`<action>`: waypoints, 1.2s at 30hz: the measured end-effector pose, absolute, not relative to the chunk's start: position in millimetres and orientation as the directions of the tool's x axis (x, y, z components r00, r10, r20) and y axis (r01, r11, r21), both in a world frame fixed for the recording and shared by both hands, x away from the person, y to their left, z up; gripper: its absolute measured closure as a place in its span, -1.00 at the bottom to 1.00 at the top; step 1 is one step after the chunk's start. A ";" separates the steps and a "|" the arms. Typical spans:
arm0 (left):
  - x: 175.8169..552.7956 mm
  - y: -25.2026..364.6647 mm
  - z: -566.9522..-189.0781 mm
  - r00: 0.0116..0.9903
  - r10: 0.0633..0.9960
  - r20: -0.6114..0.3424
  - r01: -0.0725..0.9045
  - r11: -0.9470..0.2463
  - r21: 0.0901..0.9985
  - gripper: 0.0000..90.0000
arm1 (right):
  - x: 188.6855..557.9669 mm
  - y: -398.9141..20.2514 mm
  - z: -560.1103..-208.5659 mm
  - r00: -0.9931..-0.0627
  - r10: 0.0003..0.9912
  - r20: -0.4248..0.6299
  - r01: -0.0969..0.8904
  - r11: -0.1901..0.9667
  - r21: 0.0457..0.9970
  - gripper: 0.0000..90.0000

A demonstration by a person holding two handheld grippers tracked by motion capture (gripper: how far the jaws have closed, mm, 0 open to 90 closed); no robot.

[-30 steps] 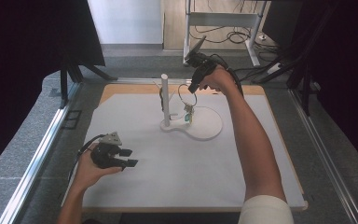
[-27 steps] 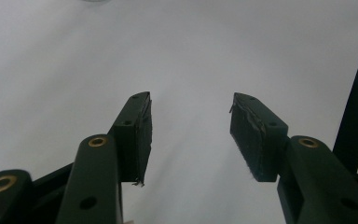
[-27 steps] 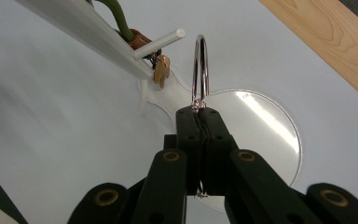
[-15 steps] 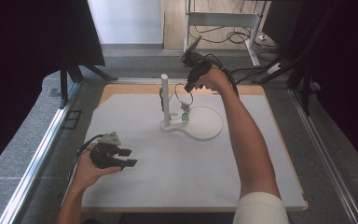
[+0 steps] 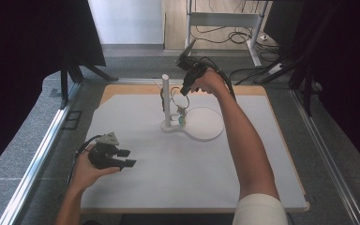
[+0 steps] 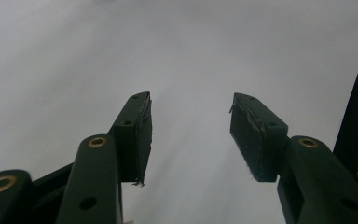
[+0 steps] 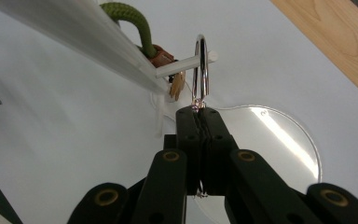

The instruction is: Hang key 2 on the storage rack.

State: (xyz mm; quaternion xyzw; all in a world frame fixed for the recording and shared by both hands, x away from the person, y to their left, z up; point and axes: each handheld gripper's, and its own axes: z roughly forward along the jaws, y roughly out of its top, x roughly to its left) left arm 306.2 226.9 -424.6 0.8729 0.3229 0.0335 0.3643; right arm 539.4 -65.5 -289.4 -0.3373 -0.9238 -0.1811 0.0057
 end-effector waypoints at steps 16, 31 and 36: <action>304.8 223.2 -422.8 0.793 0.585 -0.168 0.533 -0.535 0.656 0.09 | 527.2 -63.2 -307.0 -0.786 0.594 0.170 0.615 0.723 0.315 0.76; 304.5 219.8 -423.3 0.794 0.586 -0.163 0.533 -0.541 0.651 0.09 | 513.8 -88.1 -301.0 -0.777 0.605 0.171 0.621 0.696 0.359 0.50; 303.3 214.4 -425.1 0.799 0.581 -0.158 0.530 -0.556 0.640 0.09 | 503.3 -103.7 -300.8 -0.775 0.610 0.167 0.620 0.679 0.393 0.45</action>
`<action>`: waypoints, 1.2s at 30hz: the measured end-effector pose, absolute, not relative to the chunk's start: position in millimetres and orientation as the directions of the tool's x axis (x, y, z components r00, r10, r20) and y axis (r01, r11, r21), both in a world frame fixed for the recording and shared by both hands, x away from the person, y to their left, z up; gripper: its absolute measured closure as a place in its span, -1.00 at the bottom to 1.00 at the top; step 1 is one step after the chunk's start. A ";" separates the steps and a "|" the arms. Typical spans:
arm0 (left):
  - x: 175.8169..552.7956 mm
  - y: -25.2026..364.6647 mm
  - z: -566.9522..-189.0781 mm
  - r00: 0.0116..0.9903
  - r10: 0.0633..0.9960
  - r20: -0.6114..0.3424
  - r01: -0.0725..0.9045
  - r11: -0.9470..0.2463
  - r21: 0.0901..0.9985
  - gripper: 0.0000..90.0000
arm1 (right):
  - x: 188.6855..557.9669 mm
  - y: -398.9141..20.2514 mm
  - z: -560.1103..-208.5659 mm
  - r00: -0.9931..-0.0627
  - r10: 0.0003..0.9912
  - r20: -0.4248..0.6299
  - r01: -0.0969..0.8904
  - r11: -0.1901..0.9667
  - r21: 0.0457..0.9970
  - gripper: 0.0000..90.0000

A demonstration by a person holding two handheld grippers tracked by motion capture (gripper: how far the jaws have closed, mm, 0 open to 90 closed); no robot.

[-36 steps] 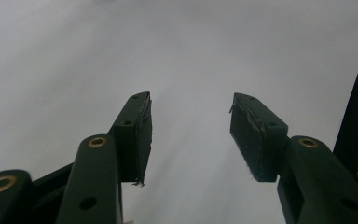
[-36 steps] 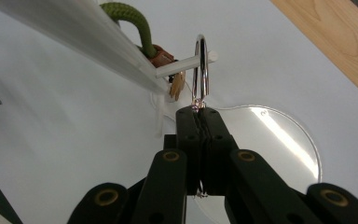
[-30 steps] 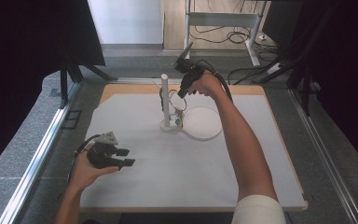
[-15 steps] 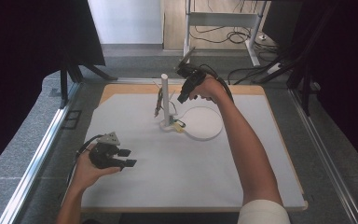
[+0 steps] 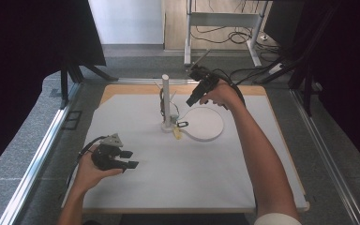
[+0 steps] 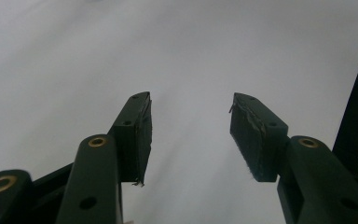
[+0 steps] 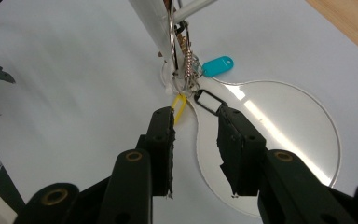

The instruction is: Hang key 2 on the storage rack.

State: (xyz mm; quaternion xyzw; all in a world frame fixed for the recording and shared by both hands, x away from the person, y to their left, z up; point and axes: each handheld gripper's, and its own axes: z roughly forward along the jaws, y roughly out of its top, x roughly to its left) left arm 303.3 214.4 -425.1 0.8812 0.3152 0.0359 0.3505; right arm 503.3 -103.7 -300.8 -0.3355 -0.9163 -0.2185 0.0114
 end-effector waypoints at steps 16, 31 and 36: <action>303.0 210.1 -426.8 0.800 0.580 -0.154 0.532 -0.566 0.630 0.09 | 462.3 -157.9 -320.0 -0.764 0.619 0.183 0.621 0.627 0.471 0.35; 302.6 208.9 -428.0 0.799 0.582 -0.151 0.535 -0.573 0.621 0.09 | 431.0 -199.6 -368.8 -0.732 0.648 0.210 0.653 0.579 0.488 0.28; 302.8 207.8 -428.6 0.799 0.582 -0.151 0.536 -0.576 0.617 0.08 | 428.1 -205.8 -377.0 -0.722 0.659 0.208 0.657 0.561 0.503 0.21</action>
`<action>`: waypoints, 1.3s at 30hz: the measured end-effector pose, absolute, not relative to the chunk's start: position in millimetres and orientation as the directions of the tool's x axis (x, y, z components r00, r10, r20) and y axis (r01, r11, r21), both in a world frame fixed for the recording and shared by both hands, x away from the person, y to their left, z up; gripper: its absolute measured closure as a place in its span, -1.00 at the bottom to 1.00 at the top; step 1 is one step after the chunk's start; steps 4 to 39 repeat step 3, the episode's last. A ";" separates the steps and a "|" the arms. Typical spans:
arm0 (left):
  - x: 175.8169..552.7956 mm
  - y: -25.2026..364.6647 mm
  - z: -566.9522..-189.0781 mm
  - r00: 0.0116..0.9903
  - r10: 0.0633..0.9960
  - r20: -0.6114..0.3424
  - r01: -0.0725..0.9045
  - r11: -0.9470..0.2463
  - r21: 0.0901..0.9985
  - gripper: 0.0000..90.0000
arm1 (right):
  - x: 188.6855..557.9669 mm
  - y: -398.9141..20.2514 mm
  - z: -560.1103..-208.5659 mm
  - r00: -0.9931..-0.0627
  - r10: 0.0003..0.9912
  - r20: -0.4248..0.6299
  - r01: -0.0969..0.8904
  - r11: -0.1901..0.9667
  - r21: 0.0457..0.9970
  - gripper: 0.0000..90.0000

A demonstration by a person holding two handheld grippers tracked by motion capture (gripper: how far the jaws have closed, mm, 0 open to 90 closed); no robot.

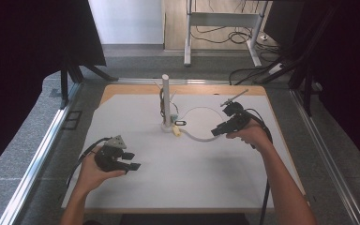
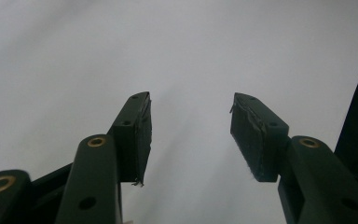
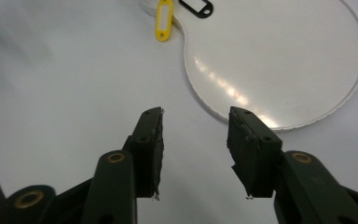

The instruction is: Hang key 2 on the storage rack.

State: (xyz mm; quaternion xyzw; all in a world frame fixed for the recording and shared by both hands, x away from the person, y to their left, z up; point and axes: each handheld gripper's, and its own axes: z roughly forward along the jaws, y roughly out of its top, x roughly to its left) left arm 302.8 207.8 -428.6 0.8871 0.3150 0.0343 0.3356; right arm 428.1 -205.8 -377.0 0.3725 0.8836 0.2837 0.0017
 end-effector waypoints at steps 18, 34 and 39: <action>303.3 208.5 -428.5 0.798 0.583 -0.152 0.536 -0.571 0.622 0.08 | 423.7 -208.4 -381.9 -0.714 0.677 0.179 0.652 0.551 0.520 0.13; 303.3 208.5 -428.5 0.798 0.583 -0.152 0.536 -0.571 0.622 0.08 | 423.7 -208.4 -381.9 -0.714 0.677 0.179 0.652 0.551 0.520 0.13; 303.3 208.5 -428.5 0.798 0.583 -0.152 0.536 -0.571 0.622 0.08 | 423.7 -208.4 -381.9 -0.714 0.677 0.179 0.652 0.551 0.520 0.13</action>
